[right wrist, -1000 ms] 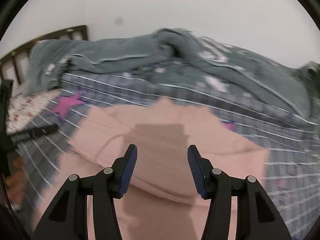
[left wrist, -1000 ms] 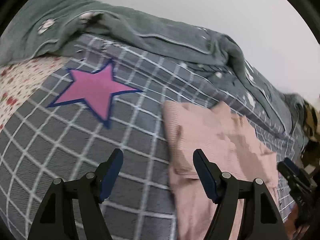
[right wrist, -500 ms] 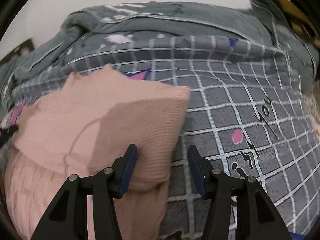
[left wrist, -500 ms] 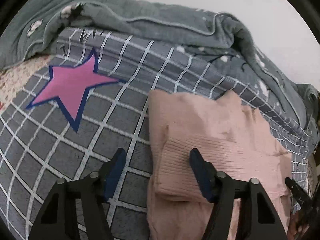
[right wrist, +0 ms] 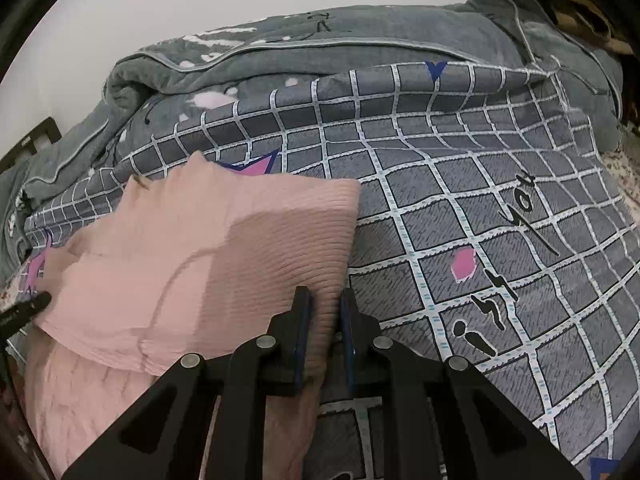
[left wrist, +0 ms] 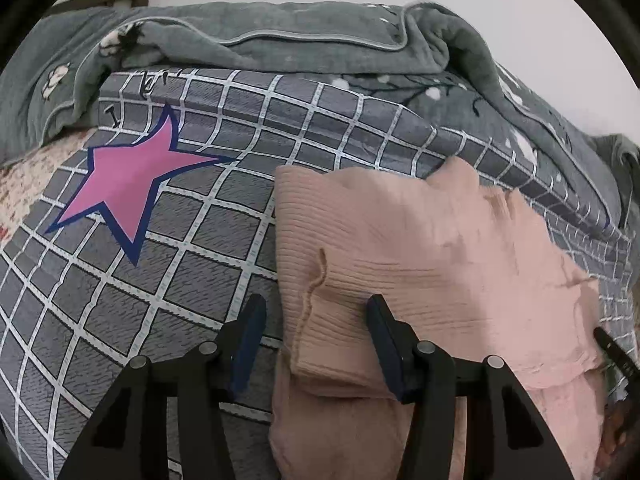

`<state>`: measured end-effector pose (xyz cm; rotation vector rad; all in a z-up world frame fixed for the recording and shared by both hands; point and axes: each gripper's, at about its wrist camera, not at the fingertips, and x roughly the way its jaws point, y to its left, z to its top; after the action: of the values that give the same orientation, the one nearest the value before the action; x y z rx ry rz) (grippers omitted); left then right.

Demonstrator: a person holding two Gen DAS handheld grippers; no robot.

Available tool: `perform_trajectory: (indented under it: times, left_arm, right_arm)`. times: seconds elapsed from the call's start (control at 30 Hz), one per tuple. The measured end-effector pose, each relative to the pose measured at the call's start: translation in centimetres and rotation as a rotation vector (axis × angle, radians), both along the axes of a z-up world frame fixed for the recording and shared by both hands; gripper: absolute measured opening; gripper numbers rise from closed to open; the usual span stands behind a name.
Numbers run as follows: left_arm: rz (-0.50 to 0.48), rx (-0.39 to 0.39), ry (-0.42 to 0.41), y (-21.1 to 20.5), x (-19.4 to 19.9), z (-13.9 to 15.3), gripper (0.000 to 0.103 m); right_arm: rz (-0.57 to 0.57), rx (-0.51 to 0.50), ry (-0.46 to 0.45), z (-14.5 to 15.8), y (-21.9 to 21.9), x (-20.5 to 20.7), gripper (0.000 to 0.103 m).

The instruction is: Fold small clothes

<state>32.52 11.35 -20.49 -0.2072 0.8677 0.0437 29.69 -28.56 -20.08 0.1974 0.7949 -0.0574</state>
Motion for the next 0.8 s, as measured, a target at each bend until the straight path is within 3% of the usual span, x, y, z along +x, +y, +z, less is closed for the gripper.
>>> perform_trajectory:
  times: [0.13,0.3,0.4,0.43,0.8]
  left_arm:
    - [-0.01,0.012,-0.006,-0.2,0.0,0.0,0.05]
    - [-0.012,-0.009,-0.011,0.0,-0.3,0.0,0.05]
    - [-0.019,0.001,-0.005,-0.1,-0.4,0.0,0.051]
    - [-0.021,0.003,-0.003,-0.2,-0.4,0.0,0.051]
    - [-0.016,0.025,0.006,-0.4,-0.3,0.0,0.057]
  right_arm:
    - [-0.003,0.051,-0.004,-0.2,-0.7,-0.3,0.015]
    - [0.007,-0.022,-0.001,0.0,0.6,-0.4,0.015]
    - [0.055,-0.071,-0.005,0.2,1.7,-0.6,0.023]
    - [0.073,-0.068,-0.004,0.1,1.8,-0.7,0.028]
    - [0.087,-0.012,0.008,0.0,1.2,-0.7,0.029]
